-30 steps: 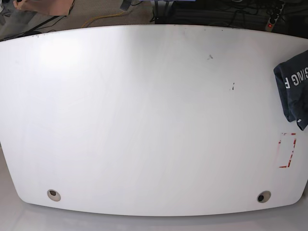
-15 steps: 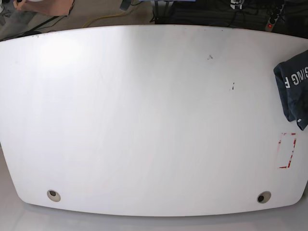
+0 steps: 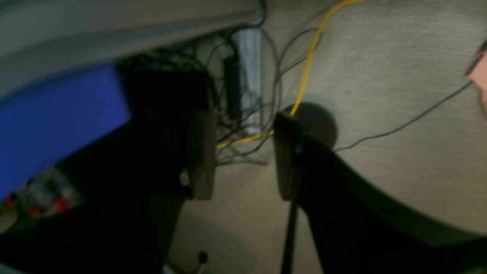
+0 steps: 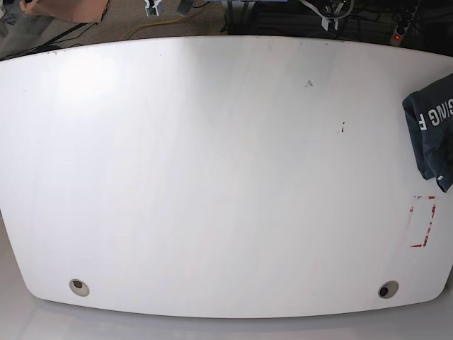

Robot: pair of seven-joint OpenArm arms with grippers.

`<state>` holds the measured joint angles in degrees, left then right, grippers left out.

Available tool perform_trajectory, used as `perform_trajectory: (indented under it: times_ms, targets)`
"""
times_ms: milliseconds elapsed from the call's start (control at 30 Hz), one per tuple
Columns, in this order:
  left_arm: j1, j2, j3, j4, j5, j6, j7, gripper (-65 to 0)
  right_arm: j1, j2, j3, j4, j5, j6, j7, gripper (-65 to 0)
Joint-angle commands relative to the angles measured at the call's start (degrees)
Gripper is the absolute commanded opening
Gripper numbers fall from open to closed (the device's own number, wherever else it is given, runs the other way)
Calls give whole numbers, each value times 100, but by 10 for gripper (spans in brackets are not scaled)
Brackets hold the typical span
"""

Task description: Fold the T-shirt properly

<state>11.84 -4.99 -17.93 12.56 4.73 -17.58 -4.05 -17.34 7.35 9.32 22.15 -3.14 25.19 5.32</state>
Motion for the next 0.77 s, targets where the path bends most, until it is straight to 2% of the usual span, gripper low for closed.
perform_trajectory:
  times_ms: [0, 133, 300, 733]
  targets:
    - [-45, -50, -4, -29, 15, 303, 5, -393, 104, 7, 4, -4, 10, 17, 8, -407]
    - [-107, -32, -4, -29, 15, 708, 5, -392, 279, 7, 4, -13, 10, 8, 0, -406]
    - [-230, 135, -4, -29, 15, 769, 14, -390, 385, 16, 4, -13, 10, 8, 0, -404]
    - [-265, 170, -4, -29, 6, 778, 5, -390, 429, 43, 4, -13, 10, 8, 26, -404]
